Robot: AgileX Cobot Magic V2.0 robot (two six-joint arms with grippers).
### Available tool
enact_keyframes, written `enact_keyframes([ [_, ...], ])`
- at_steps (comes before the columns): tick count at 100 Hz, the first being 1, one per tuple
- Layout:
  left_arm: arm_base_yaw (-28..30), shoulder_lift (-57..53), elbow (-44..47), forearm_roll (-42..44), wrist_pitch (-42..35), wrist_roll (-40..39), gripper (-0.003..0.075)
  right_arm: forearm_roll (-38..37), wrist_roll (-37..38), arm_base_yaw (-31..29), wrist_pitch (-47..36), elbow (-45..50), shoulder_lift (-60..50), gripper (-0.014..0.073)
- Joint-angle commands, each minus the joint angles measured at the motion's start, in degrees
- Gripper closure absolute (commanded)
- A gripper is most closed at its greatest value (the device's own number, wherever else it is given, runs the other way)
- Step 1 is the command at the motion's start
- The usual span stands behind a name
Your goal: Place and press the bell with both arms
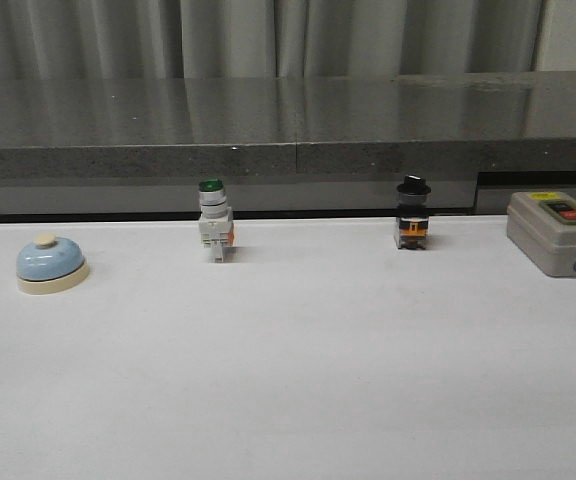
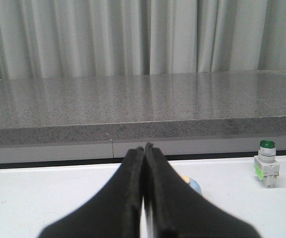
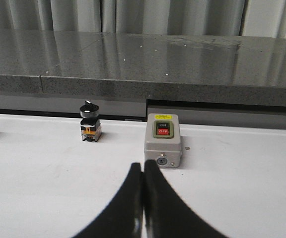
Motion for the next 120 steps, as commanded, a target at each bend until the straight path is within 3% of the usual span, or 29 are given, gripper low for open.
enact_keyframes([
  [1, 0.16, -1.68, 2.34, -0.42, -4.25, -0.51, 0.0739, -0.8, -0.31, 0.24, -4.71, -0.75, -1.05, 0.0653],
  [56, 0.16, -1.68, -0.12, -0.64, -2.22, -0.51, 0.074, -0.8, -0.31, 0.24, -4.71, -0.75, -1.05, 0.0653],
  [69, 0.16, 0.05, -6.22, -2.43, 6.36, -0.51, 0.074, -0.8, -0.31, 0.24, -4.71, -0.75, -1.05, 0.0653],
  [85, 0.16, 6.39, -14.07, -4.91, 8.13, -0.51, 0.074, -0.8, -0.31, 0.24, -4.71, -0.75, -1.05, 0.0653],
  [120, 0.16, 32.13, -36.07, -5.32, 24.15, -0.51, 0.0739, -0.8, -0.31, 0.24, -4.71, -0.75, -1.05, 0.0653],
])
